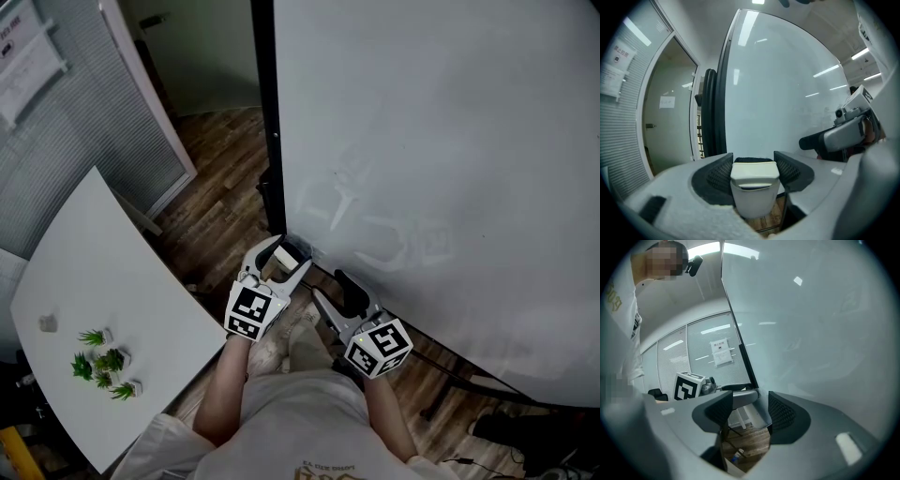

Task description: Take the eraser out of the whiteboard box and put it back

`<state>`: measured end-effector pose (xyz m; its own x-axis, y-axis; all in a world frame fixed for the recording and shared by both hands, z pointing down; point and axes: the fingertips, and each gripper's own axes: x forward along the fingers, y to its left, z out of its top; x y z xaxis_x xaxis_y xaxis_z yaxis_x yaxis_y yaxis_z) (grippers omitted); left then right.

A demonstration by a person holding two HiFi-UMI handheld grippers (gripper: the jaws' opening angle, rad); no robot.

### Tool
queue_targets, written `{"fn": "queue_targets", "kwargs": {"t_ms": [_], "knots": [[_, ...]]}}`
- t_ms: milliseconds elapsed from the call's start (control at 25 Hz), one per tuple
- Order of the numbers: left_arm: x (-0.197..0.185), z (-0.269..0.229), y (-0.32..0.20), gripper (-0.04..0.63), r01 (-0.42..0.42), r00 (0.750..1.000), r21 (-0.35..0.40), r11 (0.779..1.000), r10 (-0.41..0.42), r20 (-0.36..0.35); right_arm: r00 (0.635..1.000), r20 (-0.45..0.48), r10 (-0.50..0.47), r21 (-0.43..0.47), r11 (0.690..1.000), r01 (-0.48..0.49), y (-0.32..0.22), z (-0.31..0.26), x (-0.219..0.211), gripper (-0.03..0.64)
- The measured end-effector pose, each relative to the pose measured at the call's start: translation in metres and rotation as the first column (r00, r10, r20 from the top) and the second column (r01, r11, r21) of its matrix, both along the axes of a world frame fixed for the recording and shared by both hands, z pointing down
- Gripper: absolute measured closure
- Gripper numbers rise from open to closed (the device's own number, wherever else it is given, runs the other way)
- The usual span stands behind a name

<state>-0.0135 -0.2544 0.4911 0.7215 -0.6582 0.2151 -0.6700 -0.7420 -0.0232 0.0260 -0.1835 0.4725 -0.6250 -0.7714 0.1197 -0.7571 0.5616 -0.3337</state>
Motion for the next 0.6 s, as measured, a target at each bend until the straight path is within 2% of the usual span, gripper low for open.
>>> {"fn": "queue_targets", "kwargs": {"t_ms": [600], "knots": [[-0.0045,-0.0045,0.0009,0.325,0.014,1.000,-0.006,1.000,-0.014,-0.026,1.000,-0.002,0.006,0.016,1.000,-0.006,0.0052,-0.0022,0.0034,0.388]]}}
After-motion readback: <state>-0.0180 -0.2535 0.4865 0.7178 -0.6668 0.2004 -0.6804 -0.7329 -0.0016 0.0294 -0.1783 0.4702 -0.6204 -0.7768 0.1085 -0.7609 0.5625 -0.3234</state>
